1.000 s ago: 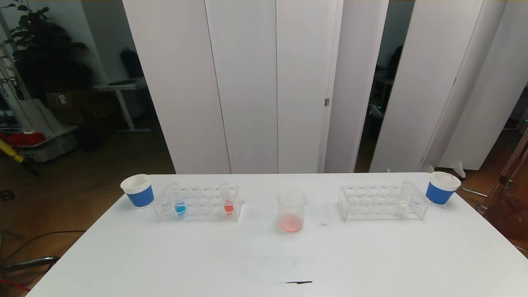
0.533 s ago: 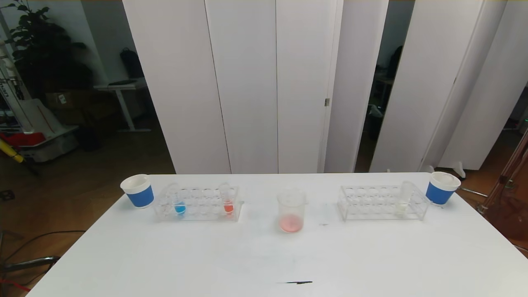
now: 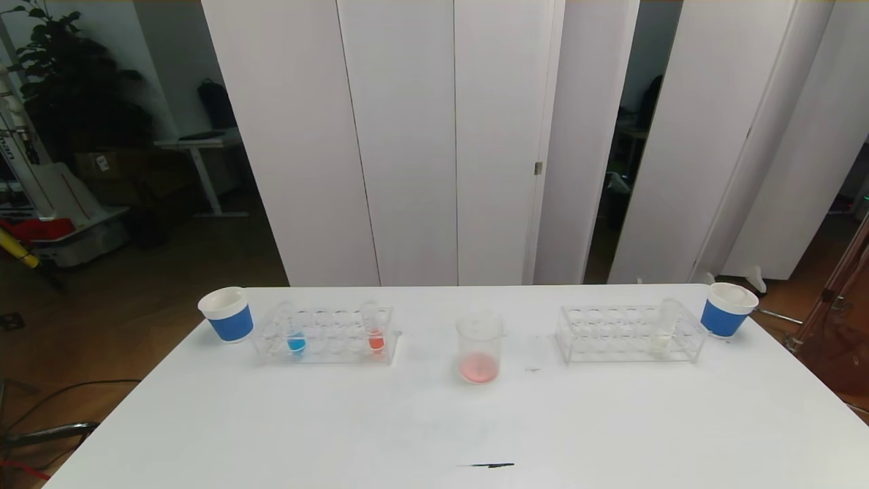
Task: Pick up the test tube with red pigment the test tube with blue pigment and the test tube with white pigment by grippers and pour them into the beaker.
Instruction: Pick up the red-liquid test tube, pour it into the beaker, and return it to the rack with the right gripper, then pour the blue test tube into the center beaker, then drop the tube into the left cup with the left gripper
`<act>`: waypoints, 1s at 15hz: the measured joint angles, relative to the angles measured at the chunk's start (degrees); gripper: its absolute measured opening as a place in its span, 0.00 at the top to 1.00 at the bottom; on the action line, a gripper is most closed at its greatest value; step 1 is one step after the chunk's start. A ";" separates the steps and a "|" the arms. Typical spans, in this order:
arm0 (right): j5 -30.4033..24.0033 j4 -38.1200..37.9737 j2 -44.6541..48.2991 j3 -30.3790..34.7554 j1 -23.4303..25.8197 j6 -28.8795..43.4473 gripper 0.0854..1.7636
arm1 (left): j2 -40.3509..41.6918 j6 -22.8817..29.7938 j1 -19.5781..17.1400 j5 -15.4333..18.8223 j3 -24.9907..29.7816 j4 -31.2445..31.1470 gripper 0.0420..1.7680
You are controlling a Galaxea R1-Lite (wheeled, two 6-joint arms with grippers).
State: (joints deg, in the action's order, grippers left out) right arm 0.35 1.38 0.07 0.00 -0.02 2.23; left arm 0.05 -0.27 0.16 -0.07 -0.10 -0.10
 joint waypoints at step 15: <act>0.09 -0.34 0.00 0.00 0.02 -0.04 0.01 | 0.00 0.00 0.02 0.00 0.00 0.00 0.02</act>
State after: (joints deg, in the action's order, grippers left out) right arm 0.44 1.04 0.07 0.00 0.00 2.19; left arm 0.05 -0.27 0.18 -0.07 -0.10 -0.10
